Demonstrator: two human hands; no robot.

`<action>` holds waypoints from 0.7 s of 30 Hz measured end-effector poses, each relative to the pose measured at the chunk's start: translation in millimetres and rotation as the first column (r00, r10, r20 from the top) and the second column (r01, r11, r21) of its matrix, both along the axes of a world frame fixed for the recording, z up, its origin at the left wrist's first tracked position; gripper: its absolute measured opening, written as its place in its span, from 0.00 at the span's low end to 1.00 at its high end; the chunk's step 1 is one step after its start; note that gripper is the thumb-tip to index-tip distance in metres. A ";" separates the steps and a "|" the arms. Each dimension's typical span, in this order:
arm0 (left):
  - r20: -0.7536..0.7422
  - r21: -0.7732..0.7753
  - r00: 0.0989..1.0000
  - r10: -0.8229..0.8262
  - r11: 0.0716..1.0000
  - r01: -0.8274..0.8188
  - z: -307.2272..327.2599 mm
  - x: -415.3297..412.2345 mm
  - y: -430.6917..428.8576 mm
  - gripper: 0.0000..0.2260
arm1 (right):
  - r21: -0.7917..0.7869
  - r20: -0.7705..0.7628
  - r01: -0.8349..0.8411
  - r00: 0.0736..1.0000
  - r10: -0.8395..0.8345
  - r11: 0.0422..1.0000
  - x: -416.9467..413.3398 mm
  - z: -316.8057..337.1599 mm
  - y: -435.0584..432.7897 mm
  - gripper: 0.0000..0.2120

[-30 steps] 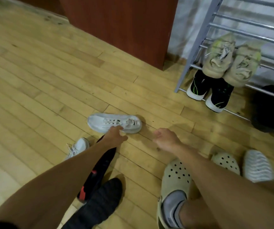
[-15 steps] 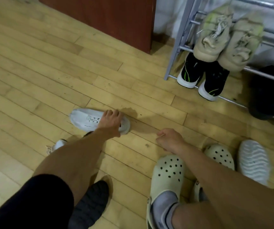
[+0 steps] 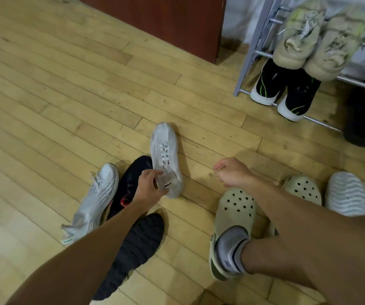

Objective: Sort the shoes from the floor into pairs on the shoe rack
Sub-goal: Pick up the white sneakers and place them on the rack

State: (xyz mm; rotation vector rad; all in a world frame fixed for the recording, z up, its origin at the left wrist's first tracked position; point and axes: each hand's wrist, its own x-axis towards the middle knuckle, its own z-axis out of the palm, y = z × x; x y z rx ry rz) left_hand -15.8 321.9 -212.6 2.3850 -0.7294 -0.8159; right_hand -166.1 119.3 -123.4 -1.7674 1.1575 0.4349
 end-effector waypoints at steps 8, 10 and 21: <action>-0.070 0.501 0.915 0.397 0.807 -0.312 -12.7 -2.9 -51.8 0.34 | 0.005 -0.017 -0.101 0.995 0.101 0.995 -1.4 -4.1 7.8 0.13; -0.068 0.528 0.899 0.432 0.780 -0.335 -15.9 -3.4 -57.3 0.33 | -0.003 -0.009 -0.103 0.995 0.103 0.995 -0.1 -6.4 3.6 0.13; -0.536 0.292 0.600 0.594 0.797 -0.528 20.7 -6.8 -59.8 0.16 | -0.046 -0.050 -0.191 0.981 0.189 0.981 -11.2 -3.1 -6.1 0.11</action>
